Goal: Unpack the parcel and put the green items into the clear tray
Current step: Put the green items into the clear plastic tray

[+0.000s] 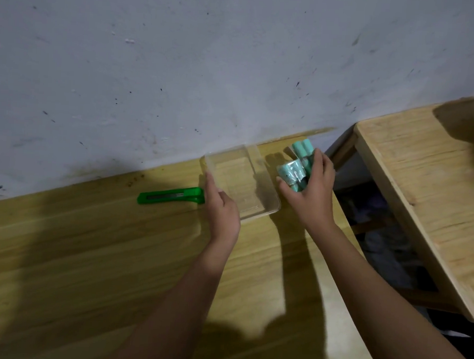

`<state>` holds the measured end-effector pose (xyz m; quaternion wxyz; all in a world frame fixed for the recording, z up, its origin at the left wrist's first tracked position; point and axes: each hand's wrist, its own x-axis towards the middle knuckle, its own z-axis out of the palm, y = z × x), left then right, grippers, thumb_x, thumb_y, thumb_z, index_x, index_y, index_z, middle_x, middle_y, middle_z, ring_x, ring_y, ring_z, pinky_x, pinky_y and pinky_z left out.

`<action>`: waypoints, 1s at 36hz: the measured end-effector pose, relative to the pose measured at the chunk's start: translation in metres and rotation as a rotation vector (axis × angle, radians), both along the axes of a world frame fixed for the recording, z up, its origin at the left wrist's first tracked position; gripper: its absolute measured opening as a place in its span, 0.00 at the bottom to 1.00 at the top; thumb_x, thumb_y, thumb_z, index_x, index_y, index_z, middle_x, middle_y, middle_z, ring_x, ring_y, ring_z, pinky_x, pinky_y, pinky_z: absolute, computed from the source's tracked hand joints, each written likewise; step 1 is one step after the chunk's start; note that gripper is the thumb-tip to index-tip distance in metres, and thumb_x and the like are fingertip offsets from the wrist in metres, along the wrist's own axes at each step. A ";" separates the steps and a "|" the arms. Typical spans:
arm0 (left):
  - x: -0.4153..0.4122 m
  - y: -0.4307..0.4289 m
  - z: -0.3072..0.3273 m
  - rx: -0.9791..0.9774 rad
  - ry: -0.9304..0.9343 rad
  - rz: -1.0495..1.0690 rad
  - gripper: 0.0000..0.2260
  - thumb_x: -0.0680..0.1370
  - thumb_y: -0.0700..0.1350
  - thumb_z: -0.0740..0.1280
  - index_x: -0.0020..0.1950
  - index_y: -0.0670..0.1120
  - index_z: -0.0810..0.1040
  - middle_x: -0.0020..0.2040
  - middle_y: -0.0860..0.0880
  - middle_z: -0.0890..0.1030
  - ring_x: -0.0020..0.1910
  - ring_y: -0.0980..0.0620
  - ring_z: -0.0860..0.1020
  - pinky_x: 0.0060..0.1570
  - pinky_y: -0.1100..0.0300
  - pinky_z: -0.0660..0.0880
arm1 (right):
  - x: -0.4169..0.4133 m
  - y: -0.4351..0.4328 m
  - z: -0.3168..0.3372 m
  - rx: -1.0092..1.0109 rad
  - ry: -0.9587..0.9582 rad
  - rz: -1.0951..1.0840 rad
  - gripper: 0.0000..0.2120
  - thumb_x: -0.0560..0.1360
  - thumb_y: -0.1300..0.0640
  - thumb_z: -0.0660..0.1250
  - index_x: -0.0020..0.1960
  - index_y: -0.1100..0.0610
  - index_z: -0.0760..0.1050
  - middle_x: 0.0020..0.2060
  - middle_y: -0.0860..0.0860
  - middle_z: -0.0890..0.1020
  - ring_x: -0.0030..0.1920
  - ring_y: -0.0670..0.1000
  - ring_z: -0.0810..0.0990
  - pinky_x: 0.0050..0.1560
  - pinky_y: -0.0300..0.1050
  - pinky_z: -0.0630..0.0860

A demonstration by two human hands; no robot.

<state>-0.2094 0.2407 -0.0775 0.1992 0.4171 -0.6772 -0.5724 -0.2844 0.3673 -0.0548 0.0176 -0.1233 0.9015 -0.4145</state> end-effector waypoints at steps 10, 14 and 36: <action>-0.003 -0.007 0.006 0.303 0.243 0.149 0.22 0.79 0.30 0.50 0.73 0.41 0.59 0.74 0.45 0.62 0.73 0.50 0.62 0.64 0.67 0.62 | 0.014 -0.048 0.007 0.253 0.112 0.384 0.43 0.68 0.51 0.72 0.74 0.63 0.52 0.70 0.61 0.62 0.69 0.59 0.61 0.65 0.52 0.67; -0.001 -0.015 0.007 0.496 0.303 0.172 0.21 0.79 0.29 0.51 0.71 0.40 0.63 0.73 0.42 0.65 0.72 0.48 0.64 0.60 0.65 0.68 | 0.016 -0.057 -0.003 0.405 0.072 0.488 0.45 0.68 0.50 0.72 0.74 0.62 0.50 0.70 0.59 0.60 0.69 0.58 0.60 0.65 0.51 0.68; 0.004 -0.029 0.008 0.269 0.149 -0.046 0.19 0.80 0.34 0.54 0.71 0.42 0.64 0.71 0.46 0.69 0.65 0.58 0.67 0.59 0.71 0.64 | 0.016 -0.050 -0.001 0.262 0.172 0.285 0.20 0.74 0.67 0.61 0.65 0.62 0.71 0.63 0.59 0.76 0.62 0.59 0.75 0.59 0.46 0.73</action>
